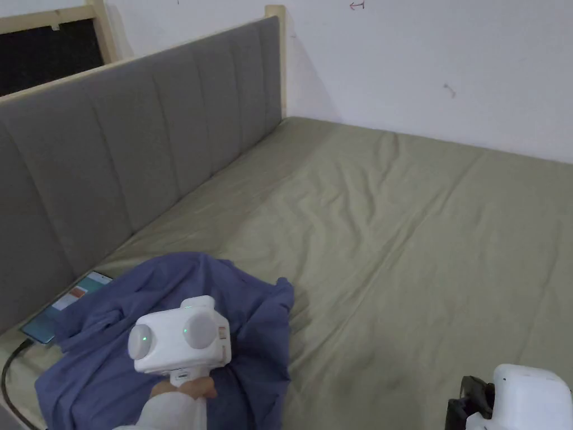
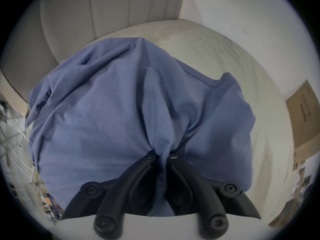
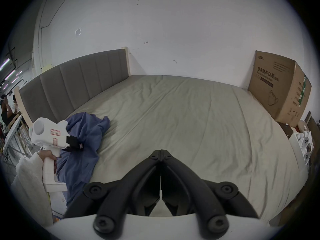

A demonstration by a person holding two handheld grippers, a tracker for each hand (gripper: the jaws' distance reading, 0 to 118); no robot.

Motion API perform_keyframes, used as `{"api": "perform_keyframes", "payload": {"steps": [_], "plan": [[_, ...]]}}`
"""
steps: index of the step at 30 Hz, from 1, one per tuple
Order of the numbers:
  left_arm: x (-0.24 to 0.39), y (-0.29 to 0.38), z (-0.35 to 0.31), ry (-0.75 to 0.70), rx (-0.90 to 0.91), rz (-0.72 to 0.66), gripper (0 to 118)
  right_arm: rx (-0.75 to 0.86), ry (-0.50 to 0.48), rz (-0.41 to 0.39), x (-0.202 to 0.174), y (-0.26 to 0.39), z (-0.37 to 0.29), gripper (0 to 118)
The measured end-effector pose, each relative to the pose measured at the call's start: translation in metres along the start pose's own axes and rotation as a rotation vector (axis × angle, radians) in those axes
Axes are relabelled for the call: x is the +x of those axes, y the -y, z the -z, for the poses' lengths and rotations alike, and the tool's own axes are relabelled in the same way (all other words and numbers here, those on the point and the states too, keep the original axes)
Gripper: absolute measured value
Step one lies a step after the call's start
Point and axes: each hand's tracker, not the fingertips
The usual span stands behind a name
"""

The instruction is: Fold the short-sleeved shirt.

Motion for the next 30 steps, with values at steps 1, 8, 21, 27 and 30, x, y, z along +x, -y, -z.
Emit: {"api": "perform_keyframes", "payload": {"steps": [1, 8, 21, 27, 30], "plan": [[-0.005, -0.002, -0.002, 0.031, -0.004, -0.056, 7, 0.001, 0.014, 0.013, 0.004, 0.0, -0.001, 0], [-0.051, -0.011, -0.039, 0.291, 0.028, -0.361, 7, 0.011, 0.074, 0.085, 0.034, -0.007, -0.009, 0], [0.051, -0.067, -0.165, 0.539, 0.252, -0.188, 7, 0.093, 0.131, 0.244, 0.088, -0.027, -0.048, 0], [0.186, -0.054, -0.218, 0.77, 0.213, 0.073, 7, 0.152, 0.215, 0.329, 0.132, -0.031, -0.076, 0], [0.254, -0.027, -0.238, 0.928, 0.167, 0.216, 7, 0.194, 0.281, 0.372, 0.16, -0.032, -0.094, 0]]}}
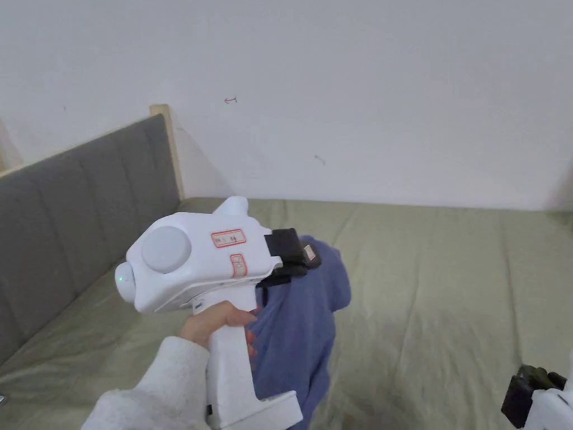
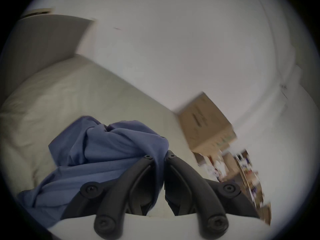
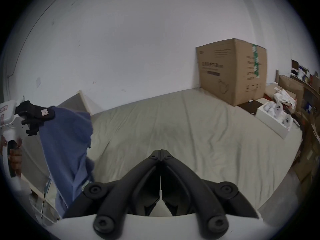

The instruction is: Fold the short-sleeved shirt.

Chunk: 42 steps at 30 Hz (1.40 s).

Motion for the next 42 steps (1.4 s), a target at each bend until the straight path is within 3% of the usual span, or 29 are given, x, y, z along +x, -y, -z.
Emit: {"api": "perform_keyframes", "payload": {"steps": [6, 9, 13, 14, 17, 20, 21, 22, 24, 25, 26, 29, 30, 31, 32, 33, 35, 36, 38, 42], "plan": [[0.073, 0.066, 0.086, 0.241, -0.179, 0.054, 7, 0.069, 0.143, 0.097, 0.07, -0.021, -0.018, 0], [0.077, 0.12, 0.139, 0.159, -0.318, 0.087, 7, 0.072, 0.223, 0.12, 0.104, -0.02, -0.022, 0], [0.043, 0.207, 0.205, 0.068, -0.543, -0.038, 7, 0.009, 0.298, 0.166, 0.14, -0.005, -0.018, 0], [0.035, 0.23, 0.217, 0.04, -0.589, -0.011, 7, -0.008, 0.305, 0.18, 0.148, 0.0, -0.016, 0], [0.022, 0.272, 0.23, -0.05, -0.665, 0.064, 7, -0.058, 0.323, 0.193, 0.163, 0.013, -0.008, 0], [0.013, 0.285, 0.229, -0.063, -0.664, 0.042, 8, -0.094, 0.341, 0.185, 0.167, 0.021, 0.001, 0], [0.011, 0.284, 0.228, -0.068, -0.661, 0.026, 13, -0.101, 0.339, 0.185, 0.166, 0.023, 0.003, 0], [0.01, 0.283, 0.227, -0.065, -0.657, 0.004, 35, -0.108, 0.335, 0.185, 0.165, 0.023, 0.005, 0], [0.008, 0.274, 0.225, -0.054, -0.682, -0.037, 93, -0.117, 0.322, 0.176, 0.16, 0.025, 0.008, 0], [0.009, 0.27, 0.223, -0.041, -0.697, -0.051, 113, -0.122, 0.314, 0.163, 0.156, 0.025, 0.009, 0], [0.011, 0.264, 0.218, -0.022, -0.68, -0.055, 114, -0.126, 0.306, 0.147, 0.152, 0.025, 0.01, 0], [0.018, 0.239, 0.194, -0.009, -0.574, -0.014, 110, -0.129, 0.28, 0.114, 0.139, 0.025, 0.011, 0], [0.019, 0.232, 0.186, -0.022, -0.577, -0.002, 104, -0.132, 0.272, 0.11, 0.135, 0.025, 0.012, 0], [0.017, 0.223, 0.175, -0.03, -0.566, 0.009, 81, -0.136, 0.261, 0.105, 0.13, 0.025, 0.012, 0], [0.012, 0.216, 0.164, -0.034, -0.528, 0.02, 81, -0.14, 0.249, 0.098, 0.126, 0.026, 0.013, 0], [0.007, 0.21, 0.152, -0.057, -0.493, 0.034, 72, -0.143, 0.24, 0.09, 0.122, 0.027, 0.013, 0], [-0.004, 0.204, 0.13, -0.166, -0.431, 0.079, 13, -0.149, 0.225, 0.068, 0.113, 0.029, 0.015, 0], [-0.016, 0.205, 0.116, -0.263, -0.411, 0.122, 3, -0.156, 0.214, 0.055, 0.106, 0.031, 0.017, 0], [-0.033, 0.205, 0.097, -0.339, -0.385, 0.148, 0, -0.163, 0.197, 0.038, 0.098, 0.032, 0.018, 0], [-0.079, 0.189, 0.063, -0.468, -0.363, 0.07, 0, -0.174, 0.177, -0.007, 0.08, 0.032, 0.024, 0]]}}
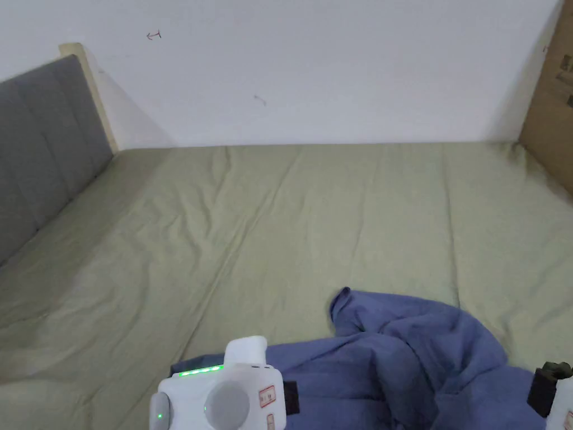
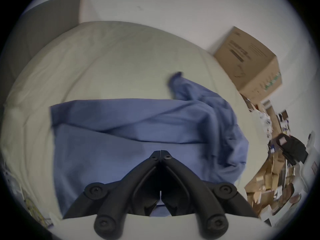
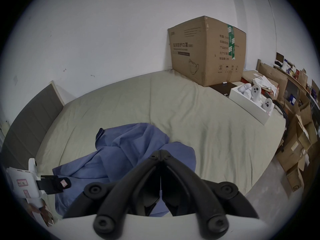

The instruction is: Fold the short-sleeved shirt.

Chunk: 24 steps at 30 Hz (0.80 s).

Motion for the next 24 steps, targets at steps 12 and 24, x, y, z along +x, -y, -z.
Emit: {"api": "perform_keyframes", "payload": {"steps": [12, 24], "plan": [[-0.12, -0.084, 0.021, -0.191, -0.014, -0.197, 90, -0.055, -0.035, -0.07, -0.026, 0.006, 0.016, 0], [-0.122, -0.075, 0.051, -0.185, -0.043, -0.199, 5, -0.146, -0.022, -0.081, -0.024, 0.013, 0.047, 0]]}}
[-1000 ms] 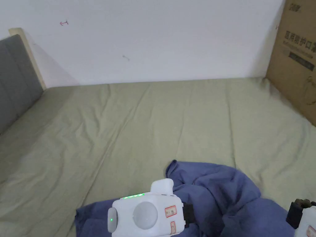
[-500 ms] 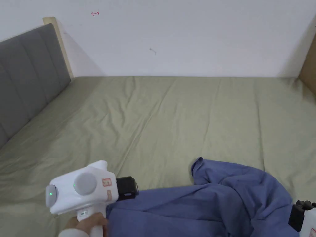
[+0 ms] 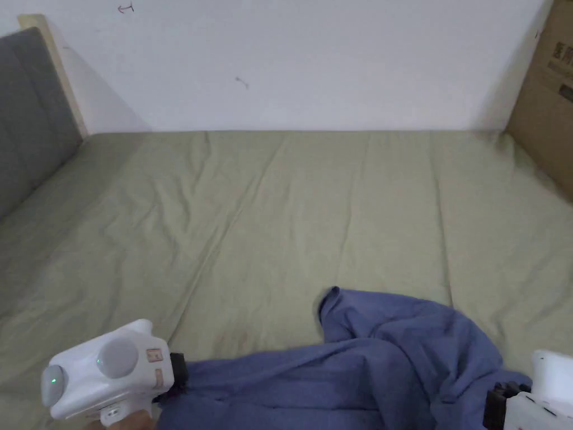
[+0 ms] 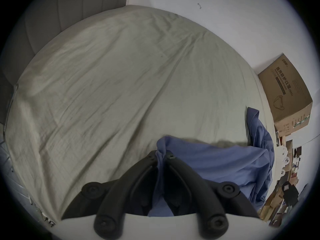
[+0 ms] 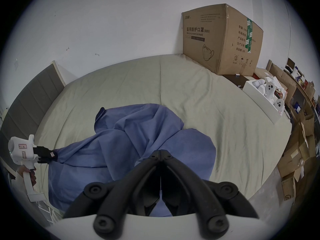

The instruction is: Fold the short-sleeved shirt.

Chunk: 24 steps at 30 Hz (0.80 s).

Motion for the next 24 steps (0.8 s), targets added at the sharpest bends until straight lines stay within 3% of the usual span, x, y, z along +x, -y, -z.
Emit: {"api": "perform_keyframes", "payload": {"steps": [7, 8, 9, 10, 11, 12, 17, 19, 22, 24], "plan": [[0.005, -0.005, -0.033, 0.054, 0.066, 0.04, 5, -0.041, -0.125, -0.062, 0.011, -0.046, 0.03, 0], [0.005, -0.007, -0.039, 0.061, 0.073, 0.044, 5, -0.048, -0.17, -0.07, 0.013, -0.058, 0.039, 6], [0.006, -0.008, -0.044, 0.07, 0.084, 0.049, 5, -0.063, -0.199, -0.081, 0.013, -0.073, 0.05, 23], [0.009, -0.008, -0.048, 0.073, 0.092, 0.061, 5, -0.057, -0.215, -0.086, 0.013, -0.087, 0.062, 54], [0.01, -0.008, -0.052, 0.072, 0.096, 0.075, 5, -0.058, -0.224, -0.103, 0.013, -0.099, 0.076, 76], [0.011, -0.007, -0.055, 0.071, 0.105, 0.087, 5, -0.091, -0.229, -0.152, 0.01, -0.113, 0.094, 85], [0.014, -0.002, -0.06, 0.051, 0.121, 0.137, 5, -0.29, -0.154, -0.382, -0.016, -0.157, 0.194, 85], [0.02, 0.001, -0.06, 0.013, 0.117, 0.162, 5, -0.362, -0.152, -0.408, -0.023, -0.16, 0.231, 85], [0.013, -0.001, -0.052, 0.006, 0.105, 0.16, 5, -0.463, -0.145, -0.354, -0.03, -0.16, 0.273, 84], [0.01, -0.002, -0.051, 0.009, 0.1, 0.15, 5, -0.501, -0.202, -0.328, -0.032, -0.155, 0.282, 80]]}}
